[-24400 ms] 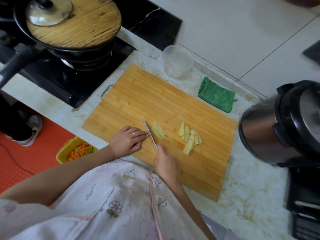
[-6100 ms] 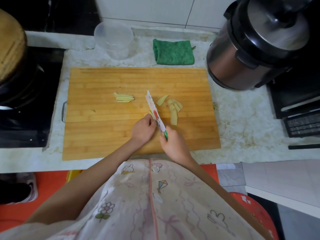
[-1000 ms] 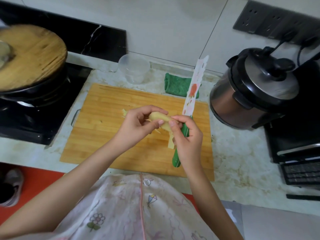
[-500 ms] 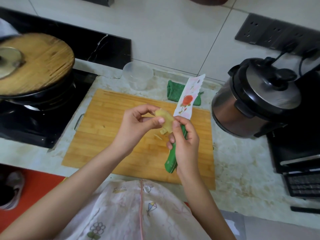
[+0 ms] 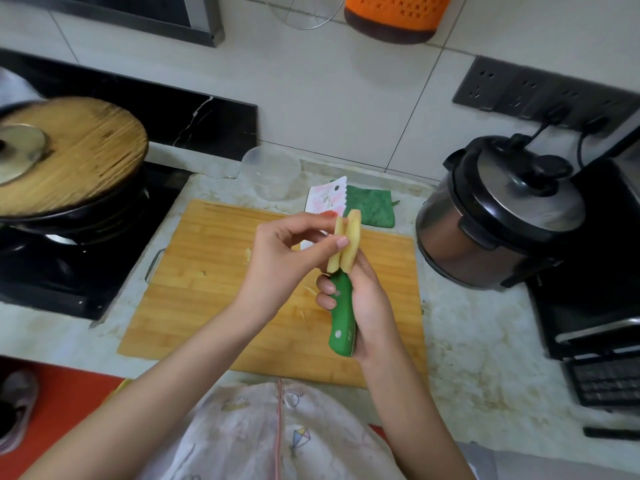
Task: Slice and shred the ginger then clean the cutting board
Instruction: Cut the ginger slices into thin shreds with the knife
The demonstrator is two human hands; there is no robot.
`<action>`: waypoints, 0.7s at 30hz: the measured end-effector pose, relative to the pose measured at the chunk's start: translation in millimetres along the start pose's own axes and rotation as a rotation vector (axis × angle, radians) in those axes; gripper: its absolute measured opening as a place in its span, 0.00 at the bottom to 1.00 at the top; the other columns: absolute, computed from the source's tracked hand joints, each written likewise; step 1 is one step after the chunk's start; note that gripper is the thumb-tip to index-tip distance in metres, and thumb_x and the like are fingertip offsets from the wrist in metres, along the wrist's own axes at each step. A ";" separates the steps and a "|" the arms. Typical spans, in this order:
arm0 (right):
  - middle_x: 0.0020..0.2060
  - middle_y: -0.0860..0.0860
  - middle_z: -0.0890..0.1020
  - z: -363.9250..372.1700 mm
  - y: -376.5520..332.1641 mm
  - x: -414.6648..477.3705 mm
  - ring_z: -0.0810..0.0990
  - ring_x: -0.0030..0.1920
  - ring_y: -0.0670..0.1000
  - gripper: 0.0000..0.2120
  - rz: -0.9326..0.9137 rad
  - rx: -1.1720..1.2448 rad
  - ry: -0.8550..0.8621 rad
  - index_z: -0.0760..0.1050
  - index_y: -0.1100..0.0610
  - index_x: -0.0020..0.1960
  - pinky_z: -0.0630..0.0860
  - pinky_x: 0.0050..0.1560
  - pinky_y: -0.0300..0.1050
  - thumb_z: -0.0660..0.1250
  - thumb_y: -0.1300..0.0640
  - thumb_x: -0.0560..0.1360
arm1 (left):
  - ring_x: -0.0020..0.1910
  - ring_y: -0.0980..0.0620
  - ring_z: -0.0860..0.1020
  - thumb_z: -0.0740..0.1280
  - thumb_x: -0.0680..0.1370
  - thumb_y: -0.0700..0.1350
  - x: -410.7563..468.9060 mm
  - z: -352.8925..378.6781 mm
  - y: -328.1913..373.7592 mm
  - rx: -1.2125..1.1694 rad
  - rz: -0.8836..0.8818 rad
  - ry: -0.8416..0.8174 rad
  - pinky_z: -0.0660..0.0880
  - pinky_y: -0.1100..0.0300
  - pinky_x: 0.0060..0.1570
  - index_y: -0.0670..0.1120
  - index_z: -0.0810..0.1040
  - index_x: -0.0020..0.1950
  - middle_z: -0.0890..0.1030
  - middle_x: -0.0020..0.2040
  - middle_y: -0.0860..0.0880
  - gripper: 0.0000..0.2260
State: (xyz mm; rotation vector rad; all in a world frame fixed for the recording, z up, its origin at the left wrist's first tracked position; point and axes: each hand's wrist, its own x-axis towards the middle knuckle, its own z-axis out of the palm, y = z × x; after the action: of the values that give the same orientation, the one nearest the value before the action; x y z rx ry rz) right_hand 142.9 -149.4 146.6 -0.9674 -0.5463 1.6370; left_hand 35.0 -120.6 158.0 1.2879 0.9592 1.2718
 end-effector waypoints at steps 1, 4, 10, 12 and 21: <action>0.34 0.49 0.77 0.2 0.3 -0.1 0.66 0.26 0.44 0.12 -0.002 -0.009 0.003 0.74 0.59 0.60 0.64 0.22 0.34 0.55 0.59 0.81 | 0.37 0.55 0.79 0.74 0.70 0.34 -0.1 0.0 2.0 -0.006 -0.007 0.004 0.75 0.63 0.37 0.43 0.84 0.46 0.84 0.44 0.51 0.07; 0.36 0.50 0.78 1.8 0.2 -1.1 0.66 0.27 0.45 0.13 -0.029 -0.035 0.035 0.73 0.61 0.61 0.63 0.23 0.34 0.56 0.58 0.82 | 0.38 0.56 0.80 0.75 0.68 0.37 -1.2 0.3 5.6 0.017 -0.008 0.012 0.77 0.62 0.36 0.44 0.83 0.45 0.84 0.41 0.53 0.08; 0.35 0.52 0.71 4.3 2.7 -2.9 0.66 0.27 0.45 0.09 -0.163 -0.186 0.140 0.71 0.56 0.46 0.64 0.24 0.35 0.55 0.56 0.82 | 0.37 0.56 0.81 0.75 0.64 0.43 -3.2 0.1 11.2 -0.012 -0.059 0.048 0.78 0.63 0.35 0.47 0.82 0.43 0.84 0.38 0.53 0.09; 0.34 0.50 0.71 1.5 4.3 -1.5 0.66 0.27 0.45 0.10 -0.227 -0.261 0.166 0.71 0.56 0.44 0.65 0.24 0.36 0.56 0.57 0.82 | 0.36 0.58 0.81 0.75 0.67 0.38 -2.5 -1.0 11.2 -0.049 -0.105 0.051 0.77 0.65 0.33 0.47 0.82 0.44 0.84 0.37 0.53 0.08; 0.27 0.47 0.68 -4.1 -9.5 7.7 0.66 0.28 0.48 0.07 -0.391 -0.602 0.149 0.74 0.55 0.44 0.67 0.25 0.39 0.64 0.53 0.78 | 0.33 0.56 0.81 0.70 0.73 0.32 7.6 -13.9 16.5 -0.093 -0.174 0.074 0.79 0.62 0.33 0.42 0.78 0.50 0.82 0.39 0.50 0.09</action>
State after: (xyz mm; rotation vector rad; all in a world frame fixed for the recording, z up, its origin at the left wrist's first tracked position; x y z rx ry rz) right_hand 151.2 -139.9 149.2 -1.3048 -1.0860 1.0514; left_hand 20.3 -113.6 174.0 1.0684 1.0296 1.2210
